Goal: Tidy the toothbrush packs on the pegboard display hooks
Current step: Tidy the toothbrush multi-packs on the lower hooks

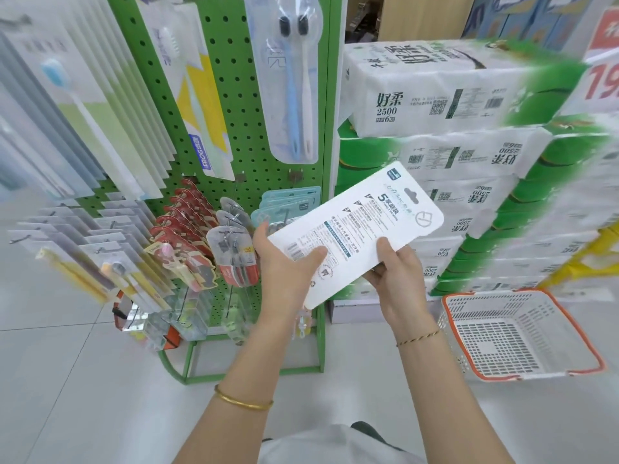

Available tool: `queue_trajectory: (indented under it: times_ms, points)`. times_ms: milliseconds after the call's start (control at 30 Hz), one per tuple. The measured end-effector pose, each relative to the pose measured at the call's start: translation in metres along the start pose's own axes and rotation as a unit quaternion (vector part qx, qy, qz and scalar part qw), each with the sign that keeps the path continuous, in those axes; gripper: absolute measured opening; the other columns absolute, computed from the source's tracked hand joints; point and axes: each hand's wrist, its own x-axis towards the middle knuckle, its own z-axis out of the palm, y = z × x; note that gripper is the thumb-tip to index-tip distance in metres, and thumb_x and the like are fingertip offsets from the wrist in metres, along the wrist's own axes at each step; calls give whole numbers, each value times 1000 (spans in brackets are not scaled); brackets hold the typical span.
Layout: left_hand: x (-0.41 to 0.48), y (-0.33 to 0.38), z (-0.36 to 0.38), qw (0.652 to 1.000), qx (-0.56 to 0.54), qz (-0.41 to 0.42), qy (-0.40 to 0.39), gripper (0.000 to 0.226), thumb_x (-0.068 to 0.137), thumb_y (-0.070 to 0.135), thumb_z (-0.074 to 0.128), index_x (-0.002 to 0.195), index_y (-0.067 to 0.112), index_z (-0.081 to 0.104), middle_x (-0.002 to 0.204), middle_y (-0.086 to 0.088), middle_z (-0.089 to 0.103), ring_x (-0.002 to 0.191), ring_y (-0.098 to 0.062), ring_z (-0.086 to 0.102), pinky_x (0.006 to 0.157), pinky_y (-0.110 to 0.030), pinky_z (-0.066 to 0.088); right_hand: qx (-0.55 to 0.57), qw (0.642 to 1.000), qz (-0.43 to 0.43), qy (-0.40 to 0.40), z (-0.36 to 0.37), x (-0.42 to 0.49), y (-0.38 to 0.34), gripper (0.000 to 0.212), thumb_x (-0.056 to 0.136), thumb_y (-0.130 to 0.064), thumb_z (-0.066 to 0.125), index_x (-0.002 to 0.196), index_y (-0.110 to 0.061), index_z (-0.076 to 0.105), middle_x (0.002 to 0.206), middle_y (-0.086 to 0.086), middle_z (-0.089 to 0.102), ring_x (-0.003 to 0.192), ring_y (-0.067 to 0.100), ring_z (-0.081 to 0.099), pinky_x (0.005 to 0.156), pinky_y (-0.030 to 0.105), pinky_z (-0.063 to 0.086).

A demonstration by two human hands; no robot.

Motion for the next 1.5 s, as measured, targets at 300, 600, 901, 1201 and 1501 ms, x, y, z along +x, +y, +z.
queue_trajectory:
  times_ms: [300, 600, 901, 1201, 1501]
  points:
    - [7, 15, 4, 949, 271, 157, 22, 90, 72, 51, 73, 145, 26, 26, 141, 0, 38, 131, -19, 34, 107, -40, 33, -126, 984, -58, -109, 4, -5, -15, 13, 96, -14, 52, 101, -18, 63, 102, 2, 70, 88, 14, 65, 71, 28, 51]
    - [18, 39, 6, 990, 60, 124, -2, 46, 81, 29, 74, 110, 24, 39, 95, 17, 55, 81, 9, 56, 67, -7, 45, -198, 942, -86, -257, 3, -14, -22, 19, 94, -8, 51, 102, -21, 63, 95, -17, 72, 89, 1, 66, 72, 16, 50]
    - [21, 28, 1, 989, -144, 6, -17, 29, 88, 31, 65, 105, 16, 48, 105, -5, 66, 89, -18, 67, 78, -38, 56, -209, 925, -64, -310, 1, -14, -16, 12, 89, -24, 62, 98, -15, 62, 91, -8, 69, 85, 9, 64, 74, 23, 50]
    - [21, 9, -6, 932, -334, -98, -101, 47, 89, 43, 53, 122, 10, 53, 101, -7, 60, 84, -19, 57, 77, -34, 50, -246, 913, 94, -312, 22, -19, 24, 38, 95, -44, 43, 121, -19, 56, 114, -6, 62, 98, 4, 63, 92, 25, 47]
    - [28, 4, -29, 977, -158, -76, -125, 40, 99, 43, 38, 105, 13, 64, 105, -12, 67, 97, -25, 62, 92, -43, 48, -161, 978, 50, -122, 14, -4, 38, 18, 88, -22, 64, 99, -12, 56, 92, 2, 66, 72, 9, 66, 62, 20, 53]
